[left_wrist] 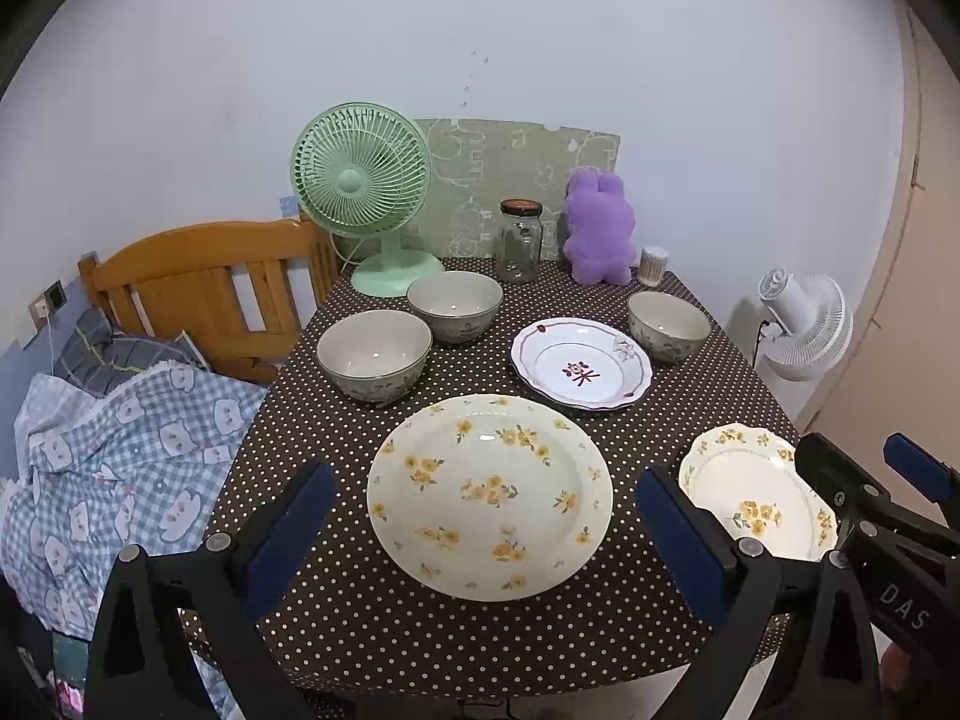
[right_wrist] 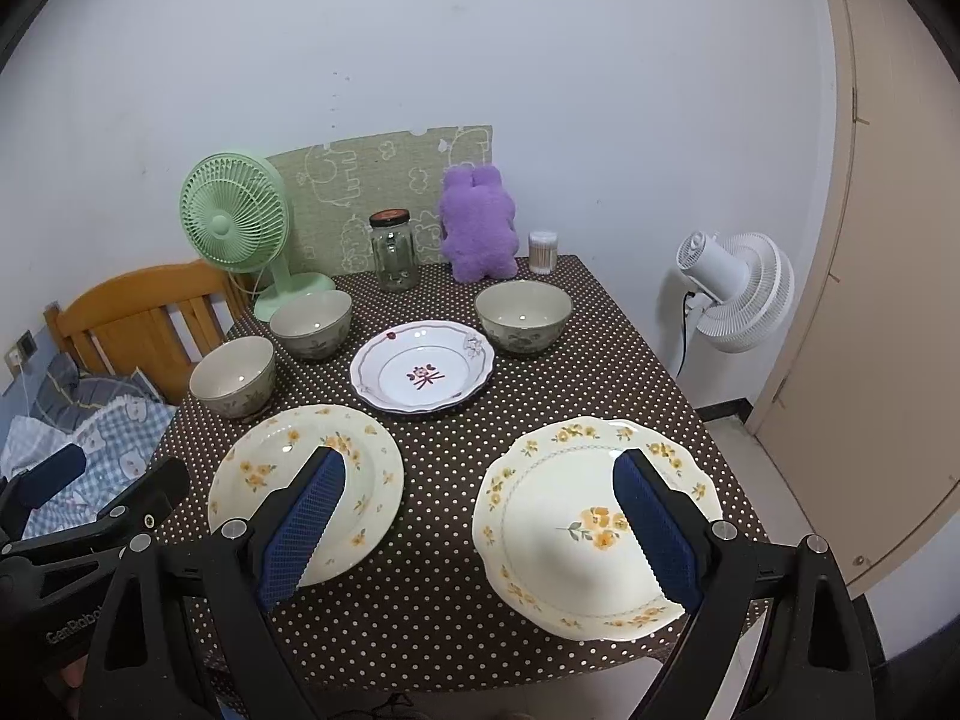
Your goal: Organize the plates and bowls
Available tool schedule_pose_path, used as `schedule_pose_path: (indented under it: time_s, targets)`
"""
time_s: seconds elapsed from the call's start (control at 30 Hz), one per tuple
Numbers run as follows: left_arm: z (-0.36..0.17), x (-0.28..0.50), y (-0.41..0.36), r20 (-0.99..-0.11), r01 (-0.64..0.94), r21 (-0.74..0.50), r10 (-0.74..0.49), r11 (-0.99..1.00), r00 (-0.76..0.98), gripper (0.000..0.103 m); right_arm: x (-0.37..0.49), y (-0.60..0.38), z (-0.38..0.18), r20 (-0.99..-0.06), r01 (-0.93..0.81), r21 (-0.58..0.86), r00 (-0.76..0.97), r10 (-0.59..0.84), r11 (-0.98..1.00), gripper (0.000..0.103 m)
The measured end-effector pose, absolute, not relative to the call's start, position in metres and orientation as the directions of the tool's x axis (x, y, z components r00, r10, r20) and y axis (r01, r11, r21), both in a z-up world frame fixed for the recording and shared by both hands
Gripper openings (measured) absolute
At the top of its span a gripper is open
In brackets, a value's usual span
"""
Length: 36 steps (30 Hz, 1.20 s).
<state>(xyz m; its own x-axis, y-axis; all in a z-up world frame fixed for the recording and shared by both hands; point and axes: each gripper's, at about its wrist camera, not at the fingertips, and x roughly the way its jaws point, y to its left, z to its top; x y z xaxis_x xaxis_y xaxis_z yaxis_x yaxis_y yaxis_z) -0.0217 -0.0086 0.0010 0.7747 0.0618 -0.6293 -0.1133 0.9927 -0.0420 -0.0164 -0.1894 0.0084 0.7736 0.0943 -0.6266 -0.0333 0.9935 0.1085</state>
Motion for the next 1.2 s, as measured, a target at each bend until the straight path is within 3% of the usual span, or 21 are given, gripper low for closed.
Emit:
schedule_pose_path:
  time_s: [1.2]
  targets:
    - [0.0018,-0.0253,-0.0158,-0.612,-0.115,-0.028,0.074,0.993,0.787,0.098,-0.0186,-0.1940,0.0125,-0.618,-0.024,0.082,0.783,0.070,0.996,0.093]
